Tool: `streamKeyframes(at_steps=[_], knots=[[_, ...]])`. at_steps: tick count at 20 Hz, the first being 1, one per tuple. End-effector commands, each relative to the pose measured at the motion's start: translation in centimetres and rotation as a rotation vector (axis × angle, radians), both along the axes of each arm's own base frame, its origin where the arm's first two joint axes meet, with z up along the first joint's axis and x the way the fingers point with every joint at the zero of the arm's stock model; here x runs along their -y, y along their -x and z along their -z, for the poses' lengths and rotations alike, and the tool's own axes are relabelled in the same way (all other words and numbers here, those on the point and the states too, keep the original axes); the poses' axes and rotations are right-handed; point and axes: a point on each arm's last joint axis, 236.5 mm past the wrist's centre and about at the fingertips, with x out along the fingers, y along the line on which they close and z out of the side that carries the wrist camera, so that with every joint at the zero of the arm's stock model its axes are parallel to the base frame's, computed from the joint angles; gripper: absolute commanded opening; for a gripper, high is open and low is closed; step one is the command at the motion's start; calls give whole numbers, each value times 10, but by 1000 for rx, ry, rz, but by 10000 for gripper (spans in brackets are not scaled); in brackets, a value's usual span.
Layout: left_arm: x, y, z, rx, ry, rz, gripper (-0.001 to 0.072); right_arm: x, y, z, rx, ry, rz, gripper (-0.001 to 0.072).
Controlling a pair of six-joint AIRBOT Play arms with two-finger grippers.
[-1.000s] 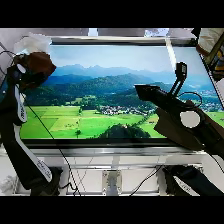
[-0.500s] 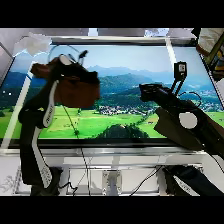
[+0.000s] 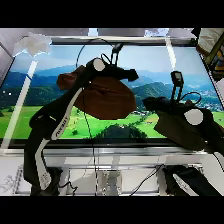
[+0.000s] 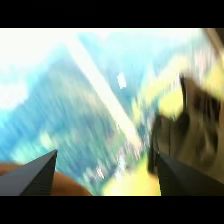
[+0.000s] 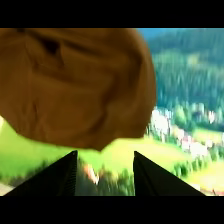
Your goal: Fold the shirts.
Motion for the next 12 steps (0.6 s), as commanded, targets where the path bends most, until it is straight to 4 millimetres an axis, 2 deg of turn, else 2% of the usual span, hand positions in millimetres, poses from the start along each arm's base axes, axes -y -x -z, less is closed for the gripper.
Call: streamKeyframes(at_steps=[1,3,6,8,10,12], knots=[[-71,-35,-57,64,21,-157,701,-4,49,64,-246,-52,13,420],[-122,-41,-79,42,19,-211,700,-18,57,85,-297,-212,100,420],[-187,-39,-108,8,24,-289,700,-26,41,99,-261,-419,301,420],[-211,-31,-118,-2,8,-301,700,-36,31,106,-255,-481,379,424],[-225,-20,-124,-14,-11,-297,700,-45,28,122,-292,-516,482,539],[-235,-10,-126,-30,-34,-286,700,-58,31,142,-359,-512,533,555]])
